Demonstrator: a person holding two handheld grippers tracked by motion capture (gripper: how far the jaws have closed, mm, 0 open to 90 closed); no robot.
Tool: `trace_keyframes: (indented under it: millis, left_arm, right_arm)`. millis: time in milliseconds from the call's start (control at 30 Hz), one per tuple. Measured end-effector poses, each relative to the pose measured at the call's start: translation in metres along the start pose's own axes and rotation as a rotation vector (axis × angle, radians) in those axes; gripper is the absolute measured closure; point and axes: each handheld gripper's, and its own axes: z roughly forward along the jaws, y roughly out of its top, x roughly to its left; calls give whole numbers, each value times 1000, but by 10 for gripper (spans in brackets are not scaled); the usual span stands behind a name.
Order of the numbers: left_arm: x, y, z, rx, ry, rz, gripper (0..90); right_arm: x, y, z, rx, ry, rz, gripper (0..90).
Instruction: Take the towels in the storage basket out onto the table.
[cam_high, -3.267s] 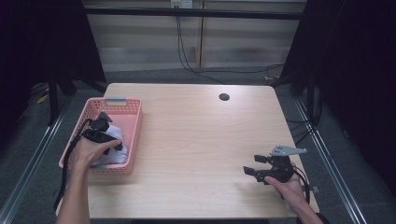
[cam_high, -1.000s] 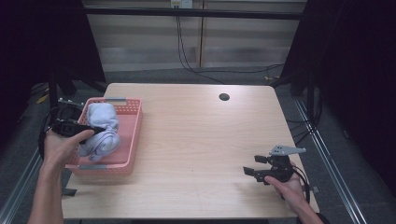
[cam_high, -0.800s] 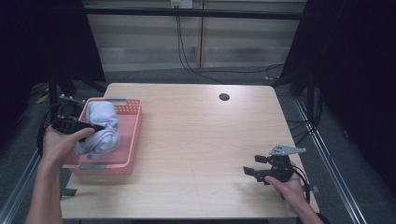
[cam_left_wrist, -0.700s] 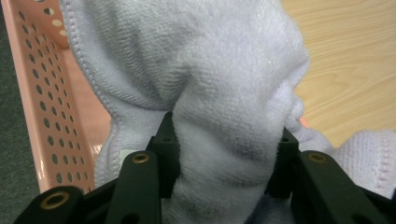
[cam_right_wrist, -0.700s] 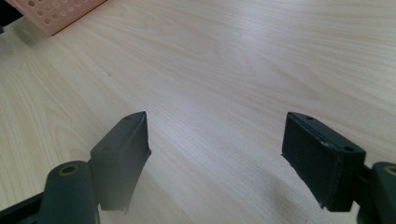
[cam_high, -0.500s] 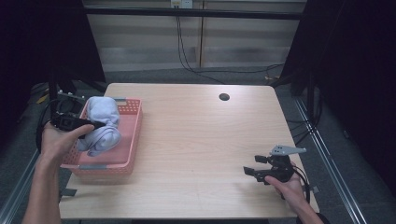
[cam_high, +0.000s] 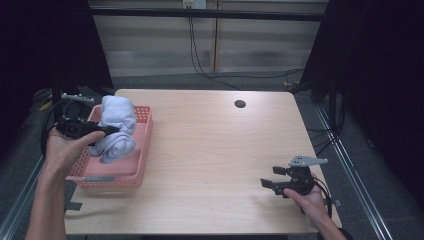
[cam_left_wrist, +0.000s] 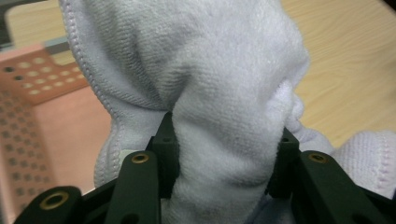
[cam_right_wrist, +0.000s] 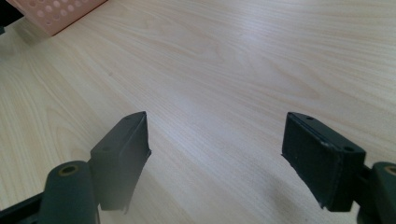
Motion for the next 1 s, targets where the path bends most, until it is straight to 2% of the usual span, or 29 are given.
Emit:
trace_keyframes:
  millis: [33,100,133,300,333,433,500,633,667,700,733,767,800,1000]
  left_arm:
    - [-2,1,0,-6,6,13,576]
    - [-5,1,0,-16,17,11,576]
    - [-10,4,-1,-12,15,33,575]
    - [-17,11,-4,-34,28,45,575]
    - [-19,12,-5,-49,23,66,576]
    - [-26,14,-2,-52,1,92,576]
    - [-32,16,4,-58,-10,97,576]
    - [-40,21,11,-64,-8,104,576]
    - [-47,27,16,-53,-15,132,576]
    - [-47,27,16,-53,-15,132,576]
    - [-55,32,21,-59,-39,140,576]
    - [-57,33,23,-63,-49,138,576]
    - [-61,35,27,-59,-69,153,576]
    - [-73,36,43,-39,-110,162,576]
  right_arm:
    - [0,0,0,1,1,0,228]
    - [0,0,0,2,1,0,228]
    - [0,0,0,2,0,0,228]
    - [0,0,0,3,1,1,228]
    - [0,0,0,5,1,2,228]
    - [0,-1,1,19,5,4,227]
    - [0,-1,1,15,4,2,228]
    - [0,0,1,10,4,3,228]
    - [0,0,1,11,3,3,227]
    - [0,0,1,15,5,1,228]
    - [1,0,2,20,5,9,227]
    - [0,0,2,21,6,6,227]
    - [1,0,2,22,5,9,227]
    - [0,-1,0,11,4,2,227]
